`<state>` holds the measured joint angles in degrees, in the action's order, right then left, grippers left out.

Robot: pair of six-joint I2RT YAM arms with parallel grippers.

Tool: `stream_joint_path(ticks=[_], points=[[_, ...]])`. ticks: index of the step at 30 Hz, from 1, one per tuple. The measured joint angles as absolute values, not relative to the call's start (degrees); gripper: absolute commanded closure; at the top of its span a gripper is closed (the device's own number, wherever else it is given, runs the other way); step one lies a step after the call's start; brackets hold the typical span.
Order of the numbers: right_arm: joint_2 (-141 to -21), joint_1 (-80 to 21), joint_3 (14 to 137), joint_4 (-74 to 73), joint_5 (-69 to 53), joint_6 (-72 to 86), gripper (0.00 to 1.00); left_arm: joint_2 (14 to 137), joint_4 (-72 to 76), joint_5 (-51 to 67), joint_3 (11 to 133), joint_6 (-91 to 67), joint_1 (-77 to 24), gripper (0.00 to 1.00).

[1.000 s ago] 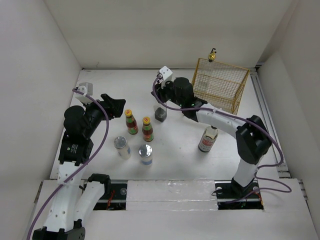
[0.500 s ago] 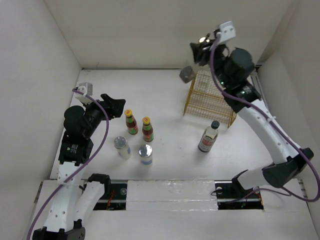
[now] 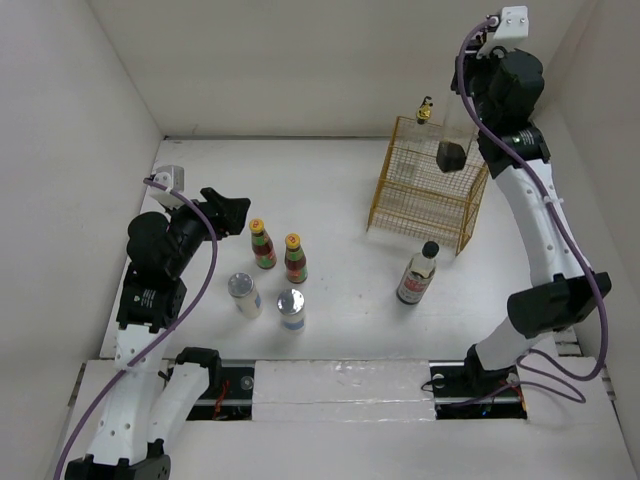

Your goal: Organize the condiment bottles

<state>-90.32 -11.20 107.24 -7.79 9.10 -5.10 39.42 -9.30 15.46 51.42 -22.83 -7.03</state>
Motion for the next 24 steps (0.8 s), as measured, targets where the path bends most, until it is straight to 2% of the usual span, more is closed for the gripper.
stream_joint_path(ticks=[16, 24], points=[[-97.62, -8.14, 111.07, -9.34, 15.64, -0.99, 1.0, 39.24, -9.3, 15.4, 51.42, -22.83, -7.03, 0.27], [-96.84, -7.7, 104.01, -1.67, 18.87, 2.24, 1.0, 39.27, -9.28, 15.35, 51.42, -22.83, -7.03, 0.27]])
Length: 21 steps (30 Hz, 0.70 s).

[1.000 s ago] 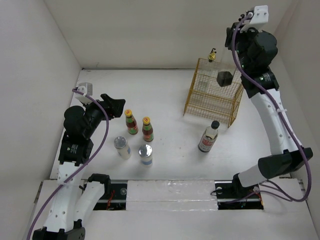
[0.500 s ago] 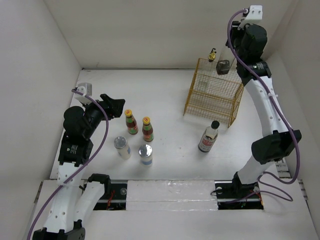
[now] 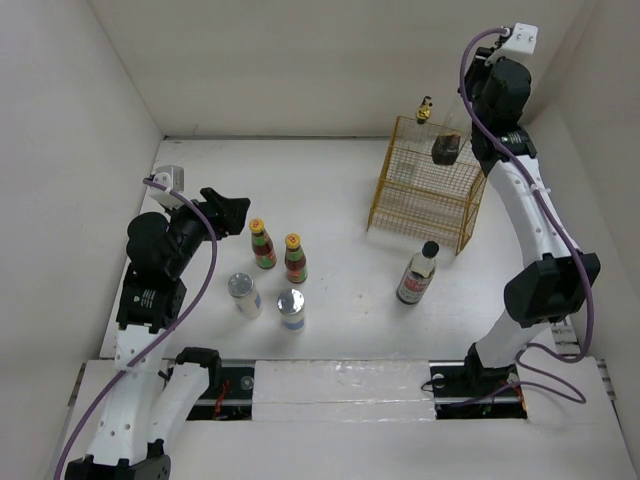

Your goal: Organize the condiment bottles

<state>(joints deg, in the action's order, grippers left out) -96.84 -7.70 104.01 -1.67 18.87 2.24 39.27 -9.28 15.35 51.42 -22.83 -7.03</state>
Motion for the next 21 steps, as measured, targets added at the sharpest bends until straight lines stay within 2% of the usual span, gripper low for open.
stream_joint_path(ticks=[21], points=[[-98.04, -8.25, 104.18, 1.15, 27.46, 6.81, 1.0, 39.97, -9.28, 14.81, 51.42, -22.81, -7.03, 0.27]])
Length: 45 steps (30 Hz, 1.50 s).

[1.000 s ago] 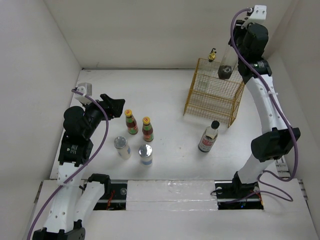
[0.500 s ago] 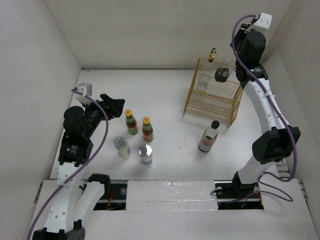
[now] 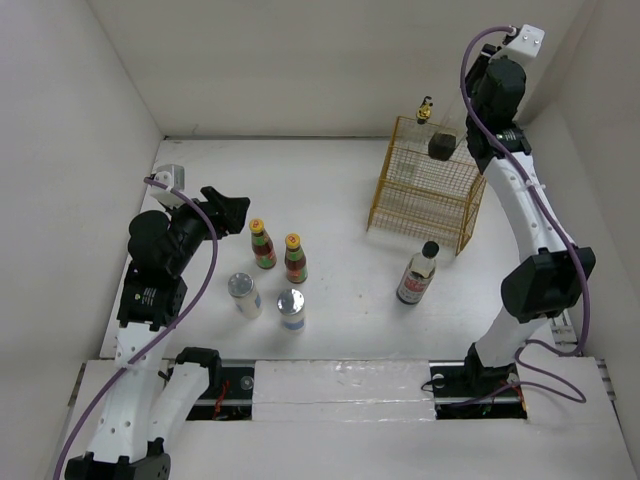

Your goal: Organize the condiment bottles

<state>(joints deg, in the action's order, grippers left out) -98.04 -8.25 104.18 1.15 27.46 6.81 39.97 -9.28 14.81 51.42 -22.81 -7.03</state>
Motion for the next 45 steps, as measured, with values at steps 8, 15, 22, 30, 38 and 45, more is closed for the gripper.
stream_joint_path(ticks=[8, 15, 22, 30, 38, 45], points=[[-98.45, -8.32, 104.36, 1.78, 28.67, 6.33, 1.0, 39.99, -9.28, 14.83, 51.42, -22.81, -7.03, 0.27], [-99.98, -8.29, 105.89, 2.2, 29.45, 4.8, 1.0, 40.07, -9.28, 14.83, 51.42, -22.83, -7.03, 0.27], [-101.73, -7.9, 107.98, 2.24, 29.41, 4.29, 1.0, 40.07, -9.28, 14.83, 51.42, -22.81, -7.03, 0.27], [-101.49, -8.01, 101.65, 6.39, 29.58, 4.08, 1.0, 40.53, -9.28, 14.83, 51.42, -22.83, -7.03, 0.27], [-101.75, -8.12, 91.59, 6.96, 29.54, 4.08, 0.99, 41.04, -9.28, 14.83, 51.42, -22.81, -7.03, 0.27], [-101.71, -8.71, 87.18, 8.45, 29.52, 4.29, 0.75, 41.04, -9.28, 14.98, 51.42, -22.83, -7.03, 0.27]])
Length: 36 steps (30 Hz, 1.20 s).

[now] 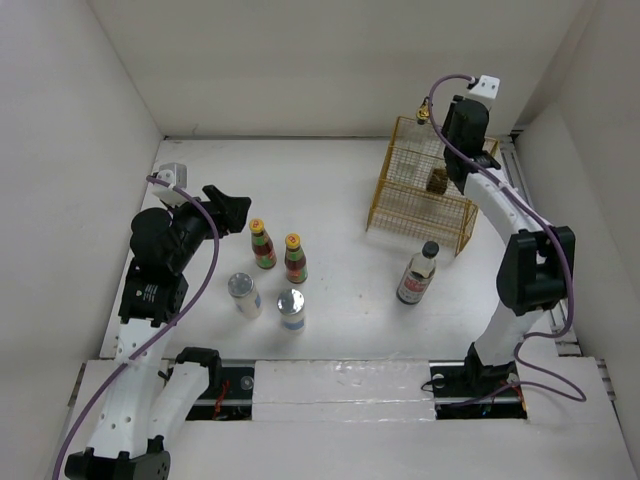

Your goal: Organize the condiment bottles

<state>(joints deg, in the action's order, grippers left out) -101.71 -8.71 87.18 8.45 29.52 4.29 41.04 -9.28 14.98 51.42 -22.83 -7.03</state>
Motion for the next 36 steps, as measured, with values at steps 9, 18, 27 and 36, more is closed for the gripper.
stream_joint_path(ticks=[9, 18, 27, 36], points=[[-100.53, -9.1, 84.64, 8.14, 28.42, 5.61, 0.42, 41.04, -9.28, 14.98, 51.42, -22.81, -7.03, 0.27], [-88.29, -9.08, 84.71, 5.72, 24.53, 6.35, 0.2, 41.01, -9.28, 14.96, 51.42, -22.94, -7.03, 0.28], [-61.21, -12.71, 67.75, -0.99, 12.62, 11.0, 0.81, 40.97, -9.28, 14.83, 51.42, -24.16, -7.03, 0.83], [-39.24, -21.21, 56.1, -24.51, 8.54, 12.47, 0.07, 41.04, -9.37, 15.31, 51.42, -24.51, -7.03, 0.64]])
